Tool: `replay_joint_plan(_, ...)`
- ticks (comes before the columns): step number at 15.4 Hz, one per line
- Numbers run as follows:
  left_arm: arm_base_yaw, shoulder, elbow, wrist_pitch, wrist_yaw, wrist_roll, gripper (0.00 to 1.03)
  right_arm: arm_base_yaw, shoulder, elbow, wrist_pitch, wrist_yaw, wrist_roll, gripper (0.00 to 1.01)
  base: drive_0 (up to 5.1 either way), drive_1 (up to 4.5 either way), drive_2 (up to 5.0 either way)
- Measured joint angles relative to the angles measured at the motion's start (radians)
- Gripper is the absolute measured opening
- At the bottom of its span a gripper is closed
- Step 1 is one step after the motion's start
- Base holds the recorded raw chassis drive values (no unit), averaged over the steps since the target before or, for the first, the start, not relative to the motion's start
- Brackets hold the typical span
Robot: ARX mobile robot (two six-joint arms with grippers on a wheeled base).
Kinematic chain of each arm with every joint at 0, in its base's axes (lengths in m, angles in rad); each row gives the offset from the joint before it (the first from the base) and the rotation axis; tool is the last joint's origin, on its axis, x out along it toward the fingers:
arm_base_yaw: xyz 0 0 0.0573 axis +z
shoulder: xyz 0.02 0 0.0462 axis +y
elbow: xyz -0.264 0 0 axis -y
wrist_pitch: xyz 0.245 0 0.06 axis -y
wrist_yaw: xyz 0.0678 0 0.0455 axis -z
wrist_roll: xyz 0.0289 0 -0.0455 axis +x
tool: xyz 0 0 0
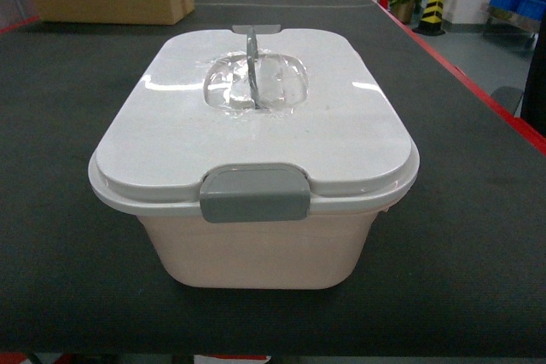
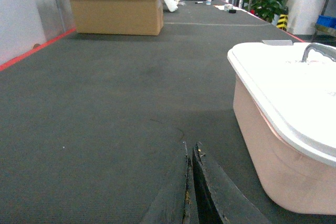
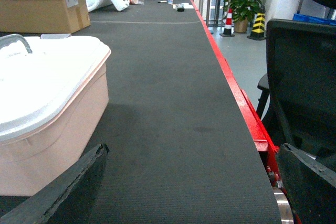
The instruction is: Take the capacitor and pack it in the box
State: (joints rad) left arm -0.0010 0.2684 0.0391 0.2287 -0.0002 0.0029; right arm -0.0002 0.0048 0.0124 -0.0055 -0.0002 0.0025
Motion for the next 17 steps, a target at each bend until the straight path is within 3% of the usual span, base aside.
replay_joint_plan(1, 0.000, -0.019, -0.024, 0.030, 0.000, 0.000, 0.02, 0.000, 0.000, 0.000, 0.000, 0.000, 0.000, 0.98, 0.0, 0.00, 0.0)
replay_joint_plan(5, 0.000, -0.091, -0.026, -0.050, 0.000, 0.000, 0.02, 0.000, 0.000, 0.000, 0.000, 0.000, 0.000, 0.98, 0.0, 0.00, 0.0)
replay_joint_plan(6, 0.000, -0.121, -0.025, -0.095, -0.001, 0.000, 0.02, 0.000, 0.000, 0.000, 0.000, 0.000, 0.000, 0.98, 0.0, 0.00, 0.0)
replay_joint_plan(7, 0.000, -0.215, -0.026, -0.233, 0.003, 0.000, 0.02, 0.000, 0.000, 0.000, 0.000, 0.000, 0.000, 0.98, 0.0, 0.00, 0.0)
replay_joint_plan(11, 0.001, -0.257, -0.026, -0.229, 0.000, -0.001, 0.03, 0.000, 0.000, 0.000, 0.000, 0.000, 0.000, 0.98, 0.0, 0.00, 0.0)
replay_joint_plan(17, 0.001, -0.257, -0.026, -0.233, 0.000, -0.001, 0.75, 0.000, 0.000, 0.000, 0.000, 0.000, 0.000, 0.98, 0.0, 0.00, 0.0)
